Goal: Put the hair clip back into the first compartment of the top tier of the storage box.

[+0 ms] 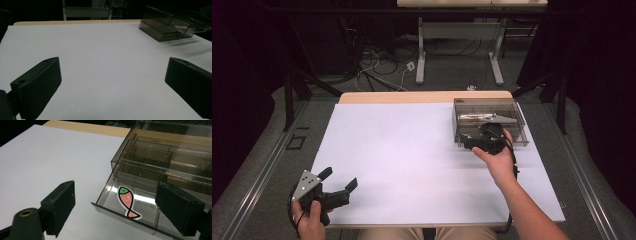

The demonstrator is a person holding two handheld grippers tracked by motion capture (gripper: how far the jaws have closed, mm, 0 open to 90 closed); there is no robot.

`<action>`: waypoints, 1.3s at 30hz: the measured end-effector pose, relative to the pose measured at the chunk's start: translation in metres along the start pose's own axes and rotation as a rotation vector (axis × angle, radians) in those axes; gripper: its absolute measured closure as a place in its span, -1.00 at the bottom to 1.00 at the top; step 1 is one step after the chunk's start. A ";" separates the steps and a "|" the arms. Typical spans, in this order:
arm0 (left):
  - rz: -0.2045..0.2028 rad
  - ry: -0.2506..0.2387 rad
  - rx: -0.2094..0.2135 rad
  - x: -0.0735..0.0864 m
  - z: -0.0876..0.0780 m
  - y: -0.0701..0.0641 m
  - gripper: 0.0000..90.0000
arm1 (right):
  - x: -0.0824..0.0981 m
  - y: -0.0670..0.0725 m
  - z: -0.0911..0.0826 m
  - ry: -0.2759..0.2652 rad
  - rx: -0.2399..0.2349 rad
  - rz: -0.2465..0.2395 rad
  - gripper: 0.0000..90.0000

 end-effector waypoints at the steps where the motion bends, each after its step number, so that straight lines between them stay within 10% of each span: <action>1: 0.000 0.000 0.000 0.000 0.000 0.000 -0.99 | 0.000 0.001 -0.001 -0.001 0.001 0.004 -0.66; 39: 0.010 0.009 -0.014 0.002 -0.002 -0.002 -0.99 | 0.037 0.010 -0.067 -0.138 -0.075 -0.113 -0.66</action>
Point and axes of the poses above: each handheld gripper's, and its own axes: z roughly forward along the jaws, x roughly out of its underside, y roughly to its left, the point moved 5 cm from there along z, roughly forward along the jaws, and after that the axes turned 10 degrees about -y, right-handed, at the moved point
